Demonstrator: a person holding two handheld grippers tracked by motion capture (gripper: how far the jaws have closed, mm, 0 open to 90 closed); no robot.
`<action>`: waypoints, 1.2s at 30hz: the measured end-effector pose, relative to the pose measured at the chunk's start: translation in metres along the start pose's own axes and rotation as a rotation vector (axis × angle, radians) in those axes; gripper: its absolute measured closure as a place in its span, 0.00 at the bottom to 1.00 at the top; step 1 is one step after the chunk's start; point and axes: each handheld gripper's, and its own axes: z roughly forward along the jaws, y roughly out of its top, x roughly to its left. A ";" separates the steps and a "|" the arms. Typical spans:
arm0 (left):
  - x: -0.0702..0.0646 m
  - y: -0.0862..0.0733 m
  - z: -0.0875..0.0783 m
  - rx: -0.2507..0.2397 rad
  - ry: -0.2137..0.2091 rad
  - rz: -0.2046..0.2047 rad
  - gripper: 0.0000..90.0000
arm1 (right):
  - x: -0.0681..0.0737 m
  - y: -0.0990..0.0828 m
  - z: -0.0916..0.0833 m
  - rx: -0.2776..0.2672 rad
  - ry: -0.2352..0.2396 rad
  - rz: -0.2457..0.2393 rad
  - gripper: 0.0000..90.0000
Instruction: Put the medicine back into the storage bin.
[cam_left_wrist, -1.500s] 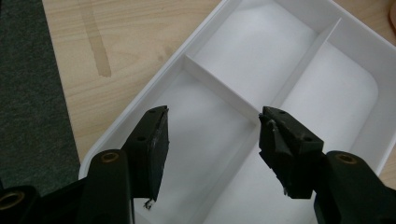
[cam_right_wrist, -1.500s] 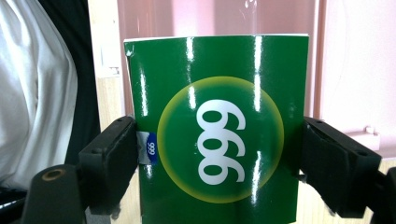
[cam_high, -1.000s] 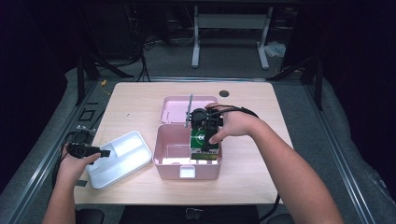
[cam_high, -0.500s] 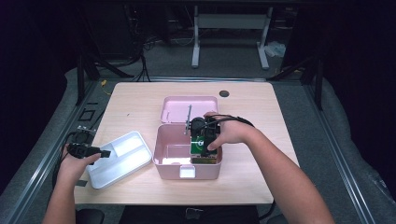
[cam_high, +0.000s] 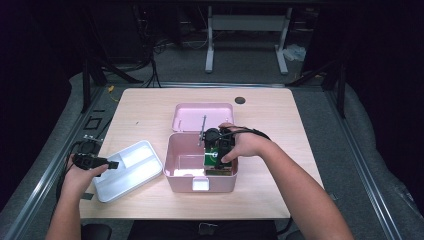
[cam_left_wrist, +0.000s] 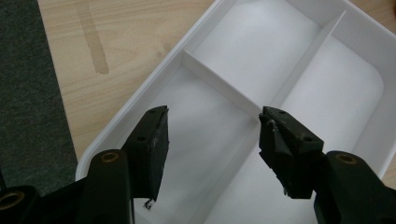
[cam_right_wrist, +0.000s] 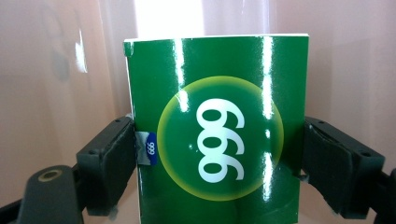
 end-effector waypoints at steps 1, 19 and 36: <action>0.000 0.000 0.000 0.000 0.000 0.000 0.48 | 0.000 0.000 0.000 0.002 -0.007 0.000 0.18; 0.000 0.000 0.000 0.003 -0.002 0.004 0.48 | 0.001 0.002 -0.004 -0.034 -0.007 0.012 0.22; -0.001 0.000 0.000 0.005 -0.001 0.013 0.48 | 0.001 -0.023 -0.059 -0.053 -0.031 0.025 0.35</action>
